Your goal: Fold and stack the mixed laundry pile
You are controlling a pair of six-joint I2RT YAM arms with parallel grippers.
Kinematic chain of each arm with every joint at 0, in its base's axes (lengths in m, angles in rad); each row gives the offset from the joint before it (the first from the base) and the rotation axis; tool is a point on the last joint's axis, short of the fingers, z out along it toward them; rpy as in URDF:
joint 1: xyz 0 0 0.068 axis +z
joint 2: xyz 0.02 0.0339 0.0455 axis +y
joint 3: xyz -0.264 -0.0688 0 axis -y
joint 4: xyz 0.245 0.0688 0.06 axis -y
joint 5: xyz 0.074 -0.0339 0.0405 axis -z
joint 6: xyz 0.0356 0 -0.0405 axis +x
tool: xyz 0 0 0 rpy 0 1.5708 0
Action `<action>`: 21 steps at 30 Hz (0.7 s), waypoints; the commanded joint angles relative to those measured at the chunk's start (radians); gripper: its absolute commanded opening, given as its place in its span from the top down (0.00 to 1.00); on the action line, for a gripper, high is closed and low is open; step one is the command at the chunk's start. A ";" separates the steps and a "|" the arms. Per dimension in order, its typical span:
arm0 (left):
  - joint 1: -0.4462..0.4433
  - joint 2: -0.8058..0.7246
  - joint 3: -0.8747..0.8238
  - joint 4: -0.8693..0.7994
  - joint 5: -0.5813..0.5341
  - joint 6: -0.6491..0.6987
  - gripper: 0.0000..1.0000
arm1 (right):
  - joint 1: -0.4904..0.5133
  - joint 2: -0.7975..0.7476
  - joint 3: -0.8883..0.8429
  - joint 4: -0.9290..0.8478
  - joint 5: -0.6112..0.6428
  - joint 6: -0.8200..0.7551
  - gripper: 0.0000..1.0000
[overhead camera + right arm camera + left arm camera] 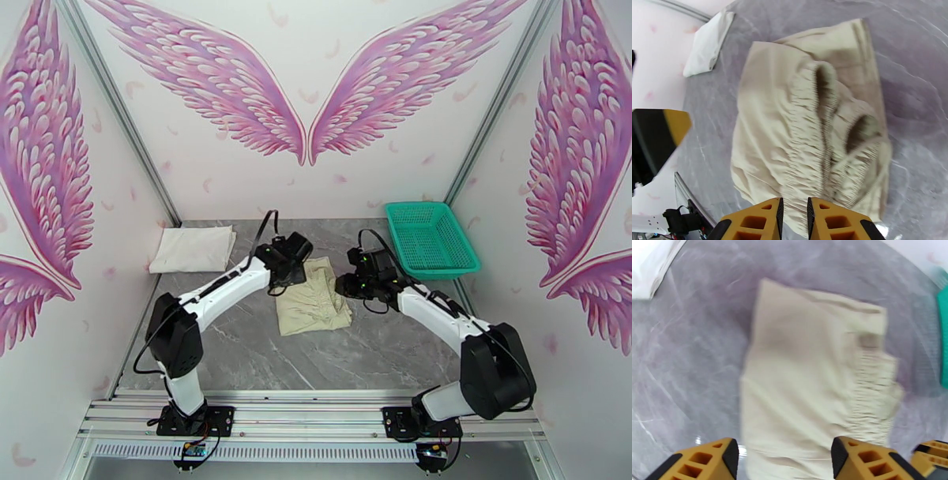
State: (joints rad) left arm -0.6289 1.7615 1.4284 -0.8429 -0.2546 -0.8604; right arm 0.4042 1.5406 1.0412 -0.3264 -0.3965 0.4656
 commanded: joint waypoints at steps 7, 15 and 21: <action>0.156 -0.063 -0.361 0.423 0.314 0.104 0.05 | -0.007 0.294 0.132 -0.085 0.064 -0.079 0.79; 0.178 -0.005 -0.445 0.662 0.432 0.049 0.03 | -0.020 0.402 0.126 -0.079 0.094 -0.076 0.82; 0.192 0.073 -0.463 0.797 0.494 -0.022 0.02 | -0.033 0.397 0.129 -0.085 0.104 -0.081 0.83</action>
State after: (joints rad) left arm -0.4438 1.7817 0.9829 -0.1768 0.1719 -0.8413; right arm 0.3882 1.9022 1.1648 -0.3779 -0.3481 0.3992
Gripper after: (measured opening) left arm 0.983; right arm 0.175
